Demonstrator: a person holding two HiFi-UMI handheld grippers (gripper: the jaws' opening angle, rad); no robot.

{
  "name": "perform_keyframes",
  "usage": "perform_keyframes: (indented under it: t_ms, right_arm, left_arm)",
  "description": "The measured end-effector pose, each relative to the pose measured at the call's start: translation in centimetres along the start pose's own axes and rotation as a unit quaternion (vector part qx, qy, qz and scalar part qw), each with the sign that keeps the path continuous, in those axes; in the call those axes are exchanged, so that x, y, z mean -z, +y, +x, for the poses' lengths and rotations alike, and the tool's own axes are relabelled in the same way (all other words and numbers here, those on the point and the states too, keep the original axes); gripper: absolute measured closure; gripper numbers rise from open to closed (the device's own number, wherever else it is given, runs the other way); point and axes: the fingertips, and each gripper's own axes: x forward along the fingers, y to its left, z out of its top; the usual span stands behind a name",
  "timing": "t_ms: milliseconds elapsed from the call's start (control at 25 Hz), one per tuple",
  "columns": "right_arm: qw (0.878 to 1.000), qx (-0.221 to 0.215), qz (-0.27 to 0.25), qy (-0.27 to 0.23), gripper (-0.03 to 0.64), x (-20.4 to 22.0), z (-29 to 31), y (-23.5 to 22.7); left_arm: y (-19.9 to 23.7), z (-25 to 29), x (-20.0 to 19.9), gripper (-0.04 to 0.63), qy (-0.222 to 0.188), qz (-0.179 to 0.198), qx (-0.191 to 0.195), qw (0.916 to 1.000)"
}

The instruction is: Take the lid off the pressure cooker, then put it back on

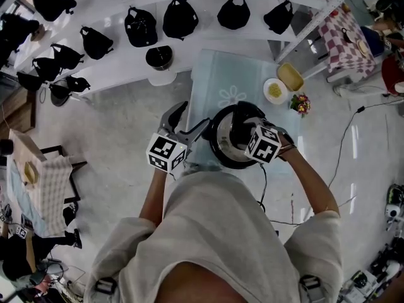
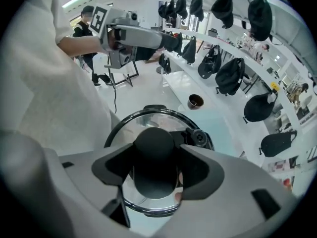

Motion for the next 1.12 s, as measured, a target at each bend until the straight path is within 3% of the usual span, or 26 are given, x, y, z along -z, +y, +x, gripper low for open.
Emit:
perform_keyframes:
  t_ms: [240,440,520,680,800,920,1000,1120]
  right_arm:
    - [0.990,0.047,0.092,-0.095,0.342,-0.2,-2.4,-0.7]
    - [0.958,0.098,0.179,-0.199,0.390,-0.3,-4.6,-1.4]
    - [0.931,0.136,0.228,-0.249,0.408,-0.1,-6.1,-2.3]
    - [0.860,0.221,0.315,-0.336,0.449,1.1,-9.6,-4.2]
    - [0.799,0.278,0.373,-0.380,0.491,2.6,-12.3,-5.6]
    - [0.754,0.332,0.401,-0.401,0.554,4.1,-14.6,-6.5]
    - [0.742,0.364,0.398,-0.399,0.612,5.0,-15.6,-6.8]
    - [0.747,0.378,0.388,-0.385,0.617,5.8,-15.9,-6.7]
  left_arm:
    - [0.0,-0.1,-0.2,0.268,0.003,0.005,-0.003,1.0000]
    - [0.5,0.0,-0.6,0.268,0.000,0.006,-0.011,0.9999]
    - [0.6,0.0,-0.8,0.270,-0.002,0.010,-0.017,0.9998]
    - [0.6,0.1,-1.4,0.323,-0.011,0.021,-0.026,0.9994]
    - [0.6,0.2,-1.9,0.373,-0.019,0.023,-0.032,0.9990]
    - [0.6,0.2,-2.4,0.431,-0.026,0.027,-0.039,0.9985]
    - [0.8,0.1,-2.6,0.472,-0.030,0.033,-0.048,0.9979]
    - [1.2,-0.1,-2.6,0.566,-0.033,0.035,-0.068,0.9965]
